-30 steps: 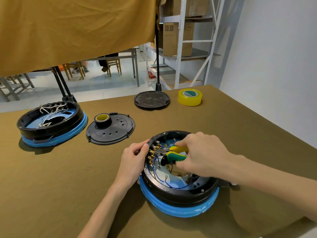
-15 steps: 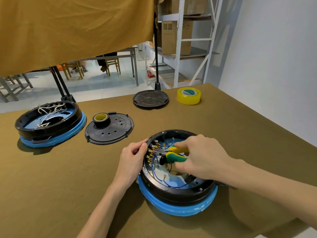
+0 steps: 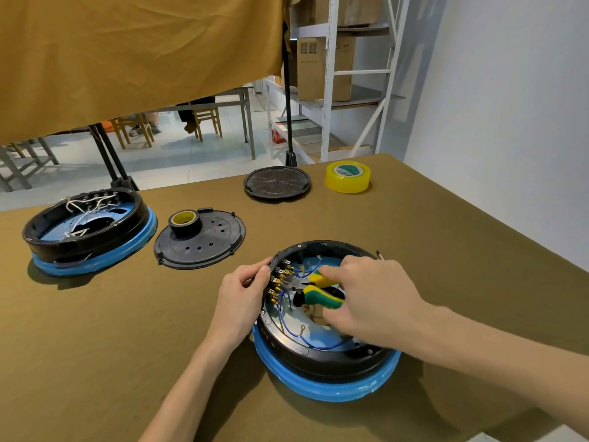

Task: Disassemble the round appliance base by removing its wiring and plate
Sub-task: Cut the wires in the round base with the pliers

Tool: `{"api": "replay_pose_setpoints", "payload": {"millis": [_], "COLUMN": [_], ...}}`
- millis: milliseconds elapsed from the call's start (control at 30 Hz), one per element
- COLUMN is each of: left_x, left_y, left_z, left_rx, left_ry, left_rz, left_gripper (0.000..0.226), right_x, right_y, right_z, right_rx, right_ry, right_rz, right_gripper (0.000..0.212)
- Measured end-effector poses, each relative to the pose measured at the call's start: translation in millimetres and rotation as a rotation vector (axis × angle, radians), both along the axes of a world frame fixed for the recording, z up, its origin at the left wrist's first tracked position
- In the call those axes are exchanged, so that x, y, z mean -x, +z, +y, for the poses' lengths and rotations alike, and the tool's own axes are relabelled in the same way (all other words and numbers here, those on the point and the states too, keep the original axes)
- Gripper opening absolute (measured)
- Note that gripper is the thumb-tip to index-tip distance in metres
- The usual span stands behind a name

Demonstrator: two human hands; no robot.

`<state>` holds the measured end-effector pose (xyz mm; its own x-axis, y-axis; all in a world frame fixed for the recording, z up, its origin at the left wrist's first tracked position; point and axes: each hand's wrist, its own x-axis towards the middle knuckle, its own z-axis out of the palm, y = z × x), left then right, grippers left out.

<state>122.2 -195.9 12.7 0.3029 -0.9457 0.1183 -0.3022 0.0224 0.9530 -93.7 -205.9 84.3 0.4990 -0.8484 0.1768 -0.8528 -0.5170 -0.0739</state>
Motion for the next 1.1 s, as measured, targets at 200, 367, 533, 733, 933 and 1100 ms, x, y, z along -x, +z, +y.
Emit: {"api": "replay_pose_setpoints", "payload": {"millis": [200,367,533,733,933,1100], "left_x": [-1.5,1.1,1.8,0.6,0.9,1.5], "left_y": [-2.1,-2.1,-3.9,-6.2,-6.4,-4.2], "left_z": [-1.8,-3.7,-0.7,-2.6,-2.1,-0.7], "left_rx": [-0.002,-0.011,0.000,0.005,0.011,0.017], "left_ry": [-0.001,0.022,0.007,0.011,0.011,0.009], "left_rz": [0.025,0.137,0.179,0.130,0.105,0.115], "left_gripper": [0.032,0.030,0.025,0.028,0.028,0.026], "right_x": [6.3,12.2,10.3,16.6,14.3,9.0], "right_y": [2.5,1.6,4.9,6.9,9.5,6.6], "right_z": [-3.6,0.5,-1.8,-0.9,-5.9,-6.3], "right_rx": [-0.061,0.038,0.029,0.080,0.026,-0.009], "right_ry": [-0.019,0.001,-0.012,-0.036,-0.054,-0.010], "right_rz": [-0.057,-0.002,-0.025,-0.018,-0.026,0.010], "right_gripper": [0.049,0.053,0.058,0.061,0.062,0.064]}}
